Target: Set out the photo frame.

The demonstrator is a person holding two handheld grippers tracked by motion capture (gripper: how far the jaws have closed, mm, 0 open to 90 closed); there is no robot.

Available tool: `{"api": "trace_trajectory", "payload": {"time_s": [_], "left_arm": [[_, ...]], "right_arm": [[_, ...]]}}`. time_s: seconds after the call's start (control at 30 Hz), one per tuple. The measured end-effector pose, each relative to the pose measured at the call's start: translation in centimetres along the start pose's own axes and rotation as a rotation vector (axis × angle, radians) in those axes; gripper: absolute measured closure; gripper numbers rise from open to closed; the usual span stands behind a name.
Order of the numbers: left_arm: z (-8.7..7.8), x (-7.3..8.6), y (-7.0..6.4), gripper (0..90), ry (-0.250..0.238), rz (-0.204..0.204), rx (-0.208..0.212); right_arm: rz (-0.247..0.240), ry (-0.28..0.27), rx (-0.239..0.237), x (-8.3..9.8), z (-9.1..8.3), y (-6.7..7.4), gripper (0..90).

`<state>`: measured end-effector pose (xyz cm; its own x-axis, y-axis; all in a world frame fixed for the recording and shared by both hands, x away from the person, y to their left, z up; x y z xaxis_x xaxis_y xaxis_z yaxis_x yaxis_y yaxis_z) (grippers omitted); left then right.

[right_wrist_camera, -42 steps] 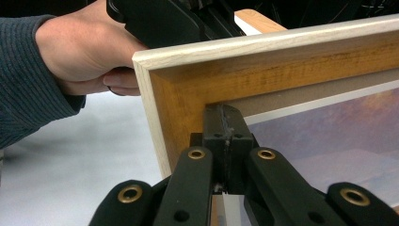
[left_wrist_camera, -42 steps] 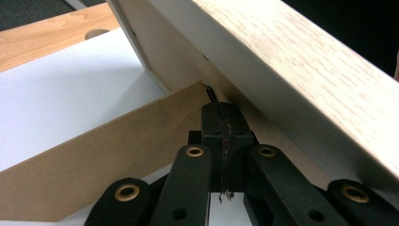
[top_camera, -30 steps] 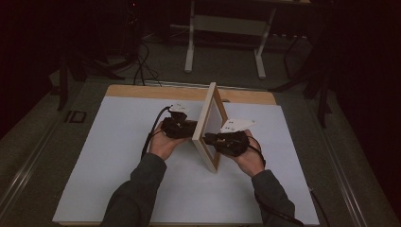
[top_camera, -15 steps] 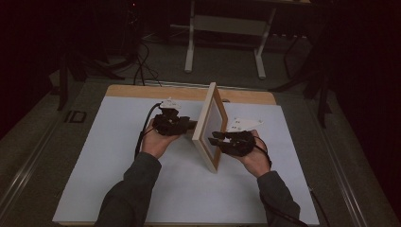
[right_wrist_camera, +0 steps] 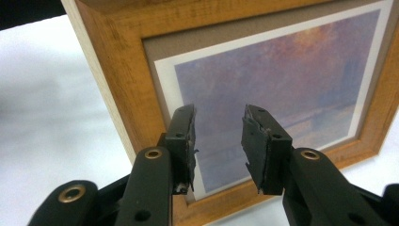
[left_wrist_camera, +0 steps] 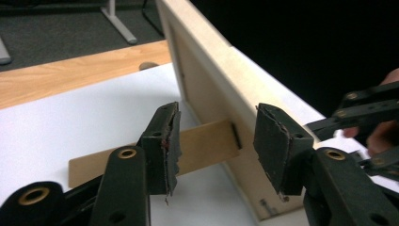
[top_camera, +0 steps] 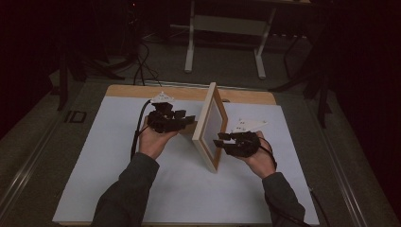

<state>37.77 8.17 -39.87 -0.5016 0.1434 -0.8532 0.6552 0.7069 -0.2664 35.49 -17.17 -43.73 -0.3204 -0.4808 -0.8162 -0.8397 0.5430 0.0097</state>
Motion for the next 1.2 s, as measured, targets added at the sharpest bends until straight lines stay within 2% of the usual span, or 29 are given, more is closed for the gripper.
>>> {"api": "trace_trajectory", "payload": {"time_s": [0.23,0.37,0.53,0.7,0.9,1.03,1.2], "left_arm": [[-0.2,-0.5,-1.3,46.7,0.007,0.017,0.004],[-0.2,-0.4,-2.3,43.0,0.013,-0.007,0.039],[0.3,0.0,-3.9,37.8,0.038,0.04,0.047],[0.5,0.0,-4.4,36.8,0.047,0.053,0.052],[1.0,0.4,-5.0,33.5,0.065,0.06,0.02],[1.4,0.8,-5.6,29.1,0.076,0.081,-0.012],[1.7,1.2,-5.9,25.5,0.079,0.079,-0.036]], "right_arm": [[0.017,0.005,0.011,0.4,-0.3,-0.6,62.9],[0.028,0.004,0.02,0.6,-0.7,-1.0,62.9],[0.045,-0.004,0.033,1.0,-1.5,-1.6,62.7],[0.061,-0.018,0.038,1.1,-2.2,-2.1,62.5],[0.073,-0.023,0.053,1.4,-2.9,-2.7,62.4],[0.078,-0.027,0.057,1.5,-3.0,-2.8,61.7],[0.079,-0.026,0.059,1.6,-3.0,-2.8,61.6]]}}
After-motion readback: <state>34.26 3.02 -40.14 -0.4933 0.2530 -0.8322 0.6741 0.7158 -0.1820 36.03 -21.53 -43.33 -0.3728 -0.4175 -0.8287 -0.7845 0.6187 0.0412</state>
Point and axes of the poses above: each handheld gripper's, and its own axes: z roughly forward along the jaws, x roughly out of its underside, y roughly to its left, the point moved 2 cm from there along z, roughly forward along the jaws, and after that the axes turned 1 degree about z, right-handed, at the moved point
